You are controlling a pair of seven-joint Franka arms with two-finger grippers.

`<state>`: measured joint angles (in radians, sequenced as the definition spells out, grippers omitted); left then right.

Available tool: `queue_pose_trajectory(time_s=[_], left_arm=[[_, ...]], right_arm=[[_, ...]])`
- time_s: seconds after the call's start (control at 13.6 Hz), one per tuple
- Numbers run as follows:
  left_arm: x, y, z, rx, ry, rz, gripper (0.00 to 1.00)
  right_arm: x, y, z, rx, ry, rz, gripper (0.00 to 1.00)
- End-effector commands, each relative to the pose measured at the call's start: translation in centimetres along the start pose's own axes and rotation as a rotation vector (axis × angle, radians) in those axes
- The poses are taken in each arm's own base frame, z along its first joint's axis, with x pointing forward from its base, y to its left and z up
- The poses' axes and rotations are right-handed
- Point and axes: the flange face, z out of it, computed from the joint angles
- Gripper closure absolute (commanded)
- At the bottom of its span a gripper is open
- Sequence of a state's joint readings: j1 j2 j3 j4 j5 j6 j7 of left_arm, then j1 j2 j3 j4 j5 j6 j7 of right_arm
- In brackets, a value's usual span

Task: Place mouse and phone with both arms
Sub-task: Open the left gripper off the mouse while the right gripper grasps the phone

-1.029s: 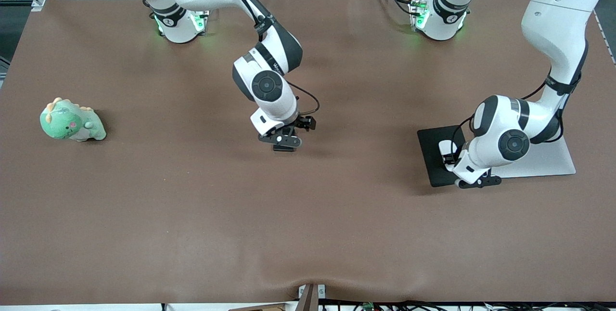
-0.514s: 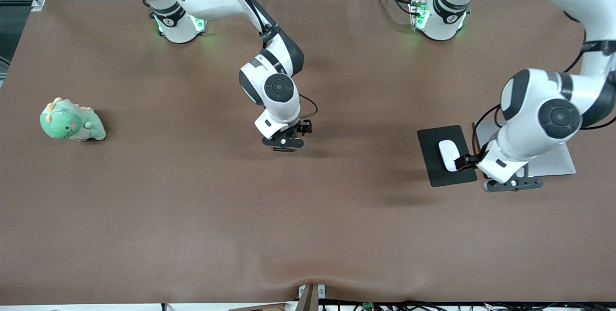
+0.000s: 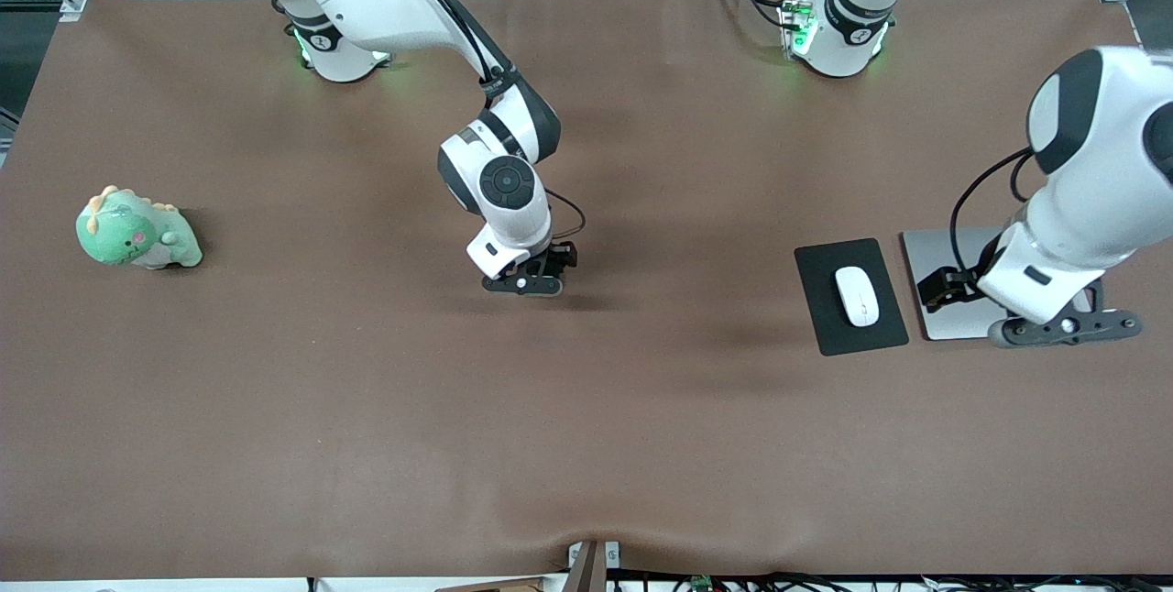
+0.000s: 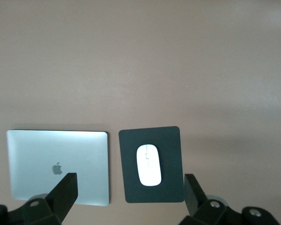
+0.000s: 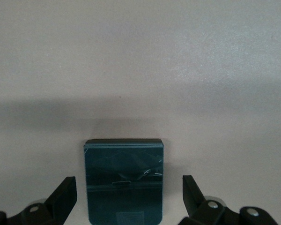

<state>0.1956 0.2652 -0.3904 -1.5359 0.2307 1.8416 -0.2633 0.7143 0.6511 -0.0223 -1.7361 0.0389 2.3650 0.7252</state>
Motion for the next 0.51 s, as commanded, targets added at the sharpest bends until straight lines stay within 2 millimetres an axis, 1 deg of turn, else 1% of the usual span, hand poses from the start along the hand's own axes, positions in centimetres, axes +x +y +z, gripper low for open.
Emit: queue_pose_trajectory(time_s=[0.0,0.15,0.22,0.29,0.44], left_arm=[[-1.1,-0.8,-2.7,0.031,0.008,0.011,0.0],[-1.5,-0.7,-3.5,0.031,0.01,0.014,0.0],[-1.7,-0.5,-4.0,0.028,0.017,0.006,0.0],[-1.8,-0.5,-4.3,0.026,0.019,0.008,0.0],[-2.2,-0.6,-5.2,0.031,0.025,0.009,0.0]], right_arm=[[-0.4,-0.1,0.8,0.004,0.009,-0.014,0.0],[-0.4,0.1,1.5,0.009,0.015,-0.012,0.0],[-0.4,0.1,1.5,0.011,0.017,-0.012,0.0],[-0.4,0.0,1.6,0.012,0.018,-0.01,0.0],[-0.7,-0.3,2.3,0.022,0.03,-0.012,0.0]])
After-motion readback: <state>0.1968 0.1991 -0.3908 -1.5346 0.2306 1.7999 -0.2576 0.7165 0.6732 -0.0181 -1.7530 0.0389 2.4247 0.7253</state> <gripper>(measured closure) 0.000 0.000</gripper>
